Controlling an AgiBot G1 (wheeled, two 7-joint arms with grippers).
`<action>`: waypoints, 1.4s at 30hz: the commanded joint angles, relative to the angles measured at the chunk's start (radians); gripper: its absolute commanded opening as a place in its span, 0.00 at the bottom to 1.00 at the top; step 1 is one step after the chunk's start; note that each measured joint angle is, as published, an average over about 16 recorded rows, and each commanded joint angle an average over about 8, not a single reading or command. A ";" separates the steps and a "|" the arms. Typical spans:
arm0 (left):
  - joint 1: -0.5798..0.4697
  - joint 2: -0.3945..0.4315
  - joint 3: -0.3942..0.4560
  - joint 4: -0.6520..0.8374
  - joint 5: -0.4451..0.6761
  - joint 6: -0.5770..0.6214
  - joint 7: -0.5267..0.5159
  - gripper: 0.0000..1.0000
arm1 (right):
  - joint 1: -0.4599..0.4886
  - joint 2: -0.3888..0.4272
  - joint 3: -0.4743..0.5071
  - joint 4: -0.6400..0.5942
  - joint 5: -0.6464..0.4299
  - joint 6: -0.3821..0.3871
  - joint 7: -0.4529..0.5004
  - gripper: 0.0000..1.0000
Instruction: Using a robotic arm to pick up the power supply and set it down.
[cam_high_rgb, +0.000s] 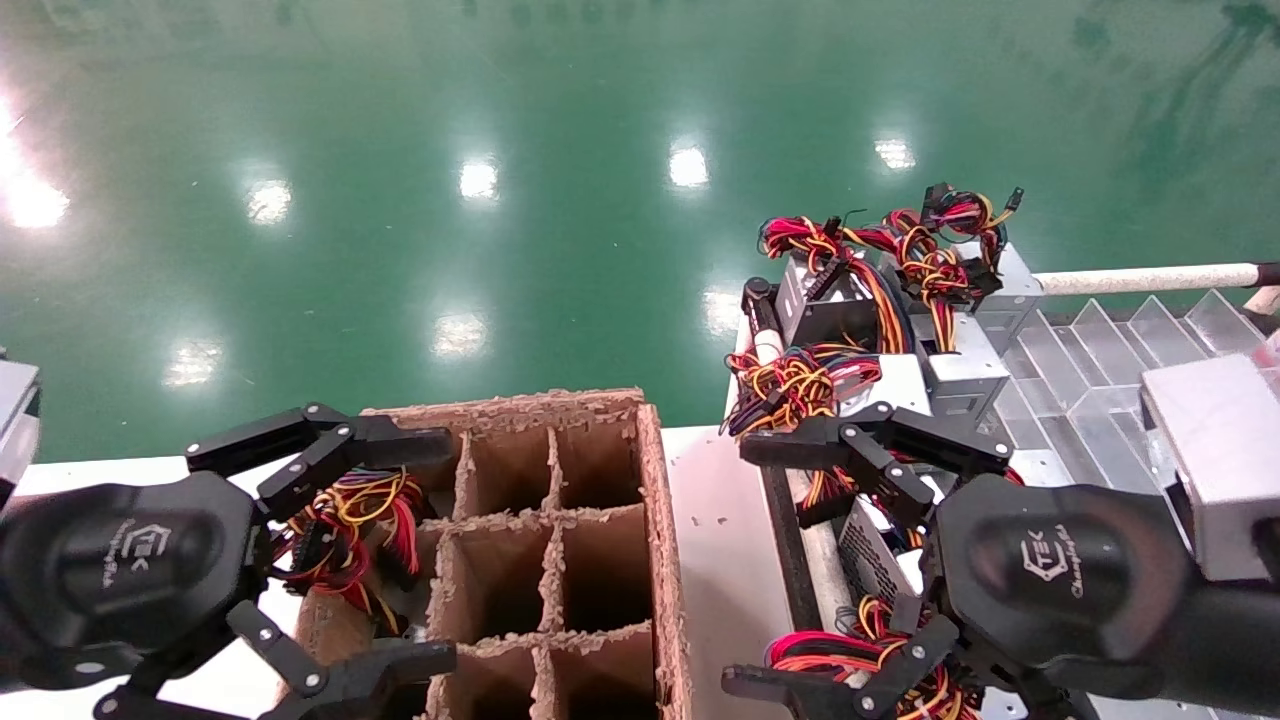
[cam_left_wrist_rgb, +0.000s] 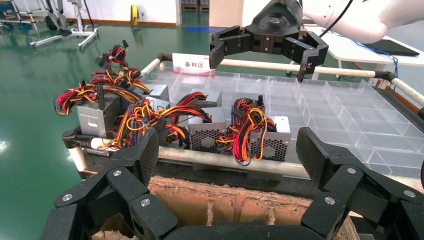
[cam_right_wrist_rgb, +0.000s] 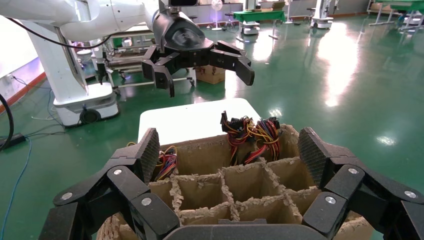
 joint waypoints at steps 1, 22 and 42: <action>0.000 0.000 0.000 0.000 0.000 0.000 0.000 1.00 | 0.000 0.000 0.000 0.000 0.000 0.000 0.000 1.00; 0.000 0.000 0.000 0.000 0.000 0.000 0.000 0.00 | 0.069 -0.090 -0.058 -0.087 -0.125 0.021 -0.060 1.00; 0.000 0.000 0.000 0.000 0.000 0.000 0.000 0.00 | 0.480 -0.611 -0.227 -0.905 -0.449 0.193 -0.388 1.00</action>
